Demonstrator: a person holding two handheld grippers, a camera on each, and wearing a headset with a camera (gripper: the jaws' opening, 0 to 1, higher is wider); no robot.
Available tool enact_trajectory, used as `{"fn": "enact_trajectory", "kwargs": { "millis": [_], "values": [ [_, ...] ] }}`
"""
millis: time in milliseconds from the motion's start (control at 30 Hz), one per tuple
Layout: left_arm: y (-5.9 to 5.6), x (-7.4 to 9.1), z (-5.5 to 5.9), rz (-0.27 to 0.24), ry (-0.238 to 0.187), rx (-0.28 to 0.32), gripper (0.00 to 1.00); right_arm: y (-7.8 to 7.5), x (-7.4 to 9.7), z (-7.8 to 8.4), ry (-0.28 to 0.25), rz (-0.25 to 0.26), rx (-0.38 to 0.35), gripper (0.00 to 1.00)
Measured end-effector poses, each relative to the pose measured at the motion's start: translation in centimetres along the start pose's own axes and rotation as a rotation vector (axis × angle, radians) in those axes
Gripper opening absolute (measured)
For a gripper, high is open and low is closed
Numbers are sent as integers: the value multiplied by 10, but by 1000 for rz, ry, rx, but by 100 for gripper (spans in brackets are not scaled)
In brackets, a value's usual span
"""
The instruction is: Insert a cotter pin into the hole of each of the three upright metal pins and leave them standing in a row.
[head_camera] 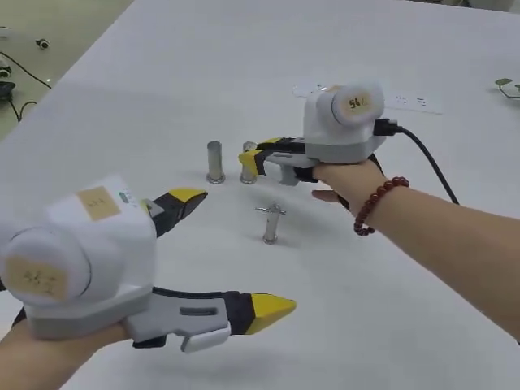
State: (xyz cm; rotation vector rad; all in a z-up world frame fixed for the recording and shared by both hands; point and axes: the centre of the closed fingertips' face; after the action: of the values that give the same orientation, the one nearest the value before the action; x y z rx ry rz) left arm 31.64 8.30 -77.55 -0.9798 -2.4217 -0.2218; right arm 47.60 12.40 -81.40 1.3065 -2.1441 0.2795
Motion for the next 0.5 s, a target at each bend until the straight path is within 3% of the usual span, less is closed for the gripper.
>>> {"fn": "enact_trajectory", "kwargs": {
  "millis": [300, 500],
  "values": [
    [2, 1, 3, -7, 3, 4, 93, -4, 1, -2, -22, 20, -7, 14],
    [3, 1, 4, -9, 8, 2, 92, -6, 5, 0, -6, 42, 21, 13]
  ]
}}
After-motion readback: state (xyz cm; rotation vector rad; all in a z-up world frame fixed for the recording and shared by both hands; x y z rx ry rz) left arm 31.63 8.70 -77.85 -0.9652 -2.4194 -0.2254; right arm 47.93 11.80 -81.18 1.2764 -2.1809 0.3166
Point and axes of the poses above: the centre of the closed fingertips' face, and the gripper's own axes: x roughly backward along the fingers, y roughly to its left, z roughly out of its underside, and after that the axes turned 11 degrees about y, right-handed
